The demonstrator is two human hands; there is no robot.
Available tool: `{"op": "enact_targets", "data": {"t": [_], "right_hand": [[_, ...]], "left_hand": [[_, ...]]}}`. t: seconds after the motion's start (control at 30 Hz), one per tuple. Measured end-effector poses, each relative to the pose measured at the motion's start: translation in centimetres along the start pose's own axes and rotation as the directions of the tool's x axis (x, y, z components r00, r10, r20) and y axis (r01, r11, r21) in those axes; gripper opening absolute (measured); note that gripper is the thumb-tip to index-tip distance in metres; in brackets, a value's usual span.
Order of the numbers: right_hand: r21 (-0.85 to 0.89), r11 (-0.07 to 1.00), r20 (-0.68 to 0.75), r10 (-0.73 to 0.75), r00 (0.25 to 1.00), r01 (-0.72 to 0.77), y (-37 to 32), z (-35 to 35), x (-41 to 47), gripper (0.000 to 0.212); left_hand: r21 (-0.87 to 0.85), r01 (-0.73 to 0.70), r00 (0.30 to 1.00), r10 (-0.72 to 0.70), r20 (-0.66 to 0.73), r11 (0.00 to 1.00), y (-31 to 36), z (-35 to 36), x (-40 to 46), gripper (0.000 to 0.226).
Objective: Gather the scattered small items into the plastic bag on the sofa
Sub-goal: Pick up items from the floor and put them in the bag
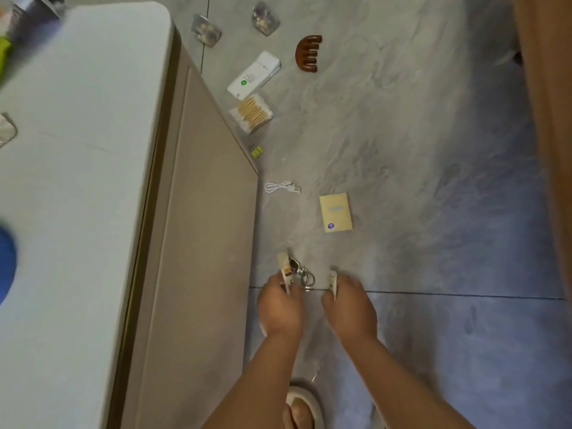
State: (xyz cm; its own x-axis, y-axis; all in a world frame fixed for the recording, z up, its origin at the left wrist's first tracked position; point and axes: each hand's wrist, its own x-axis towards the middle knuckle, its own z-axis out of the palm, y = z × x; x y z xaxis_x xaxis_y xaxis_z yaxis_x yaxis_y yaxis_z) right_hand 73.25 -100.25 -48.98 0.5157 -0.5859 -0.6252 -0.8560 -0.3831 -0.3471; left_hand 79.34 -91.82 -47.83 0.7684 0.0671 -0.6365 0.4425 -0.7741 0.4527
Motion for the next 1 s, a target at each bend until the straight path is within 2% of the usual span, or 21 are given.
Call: {"op": "enact_targets", "data": {"t": [0.1, 0.2, 0.27, 0.37, 0.47, 0.6, 0.67, 0.83, 0.93, 1.0], "right_hand": [[0.093, 0.992, 0.0, -0.089, 0.996, 0.089, -0.9, -0.7, 0.2, 0.03], [0.038, 0.981, 0.04, -0.193, 0.98, 0.191, -1.8, -0.8, 1.1, 0.021], [-0.036, 0.964, 0.064, -0.262, 0.963, 0.264, -2.5, -0.6, 1.9, 0.022], [-0.119, 0.939, 0.073, -0.316, 0.946, 0.323, -3.8, 0.3, 2.8, 0.03], [-0.206, 0.919, 0.028, -0.337, 0.941, 0.335, -4.6, 1.3, 3.4, 0.032], [-0.326, 0.888, 0.028, -0.333, 0.942, 0.324, -4.8, 1.4, 3.7, 0.025], [-0.277, 0.923, 0.035, -0.27, 0.962, 0.269, -4.5, 1.0, 3.8, 0.025], [-0.005, 1.0, 0.107, -0.024, 0.994, 0.025, -3.5, -1.3, 4.3, 0.032], [0.121, 0.993, 0.15, 0.001, 0.989, -0.019, -3.2, -2.6, 4.7, 0.03], [0.21, 0.976, 0.163, 0.026, 0.986, -0.06, -3.2, -3.9, 4.2, 0.019]], "left_hand": [[-0.061, 0.08, 0.997, -0.08, 0.0, 0.995, -0.7, -0.6, 0.0, 0.02], [-0.074, 0.131, 0.991, -0.129, 0.037, 0.989, -0.9, -1.2, 0.0, 0.026], [0.023, 0.117, 0.992, -0.118, 0.055, 0.993, -1.4, -1.5, 0.0, 0.031], [0.208, 0.021, 0.998, -0.031, 0.045, 0.978, -2.1, -1.3, -0.3, 0.048], [0.232, 0.015, 1.0, -0.019, 0.018, 0.973, -2.5, -0.4, -0.4, 0.059], [0.283, 0.039, 0.997, -0.057, 0.054, 0.958, -3.2, -0.4, 0.3, 0.058], [0.292, 0.053, 0.995, -0.077, 0.069, 0.955, -3.3, -0.5, 0.6, 0.054], [0.286, 0.114, 0.982, -0.151, 0.109, 0.951, -2.3, -0.1, 0.4, 0.051], [0.178, 0.137, 0.977, -0.163, 0.14, 0.974, -1.5, 0.2, 0.0, 0.044], [0.082, 0.145, 0.976, -0.156, 0.152, 0.986, -0.7, -0.1, -0.6, 0.037]]}}
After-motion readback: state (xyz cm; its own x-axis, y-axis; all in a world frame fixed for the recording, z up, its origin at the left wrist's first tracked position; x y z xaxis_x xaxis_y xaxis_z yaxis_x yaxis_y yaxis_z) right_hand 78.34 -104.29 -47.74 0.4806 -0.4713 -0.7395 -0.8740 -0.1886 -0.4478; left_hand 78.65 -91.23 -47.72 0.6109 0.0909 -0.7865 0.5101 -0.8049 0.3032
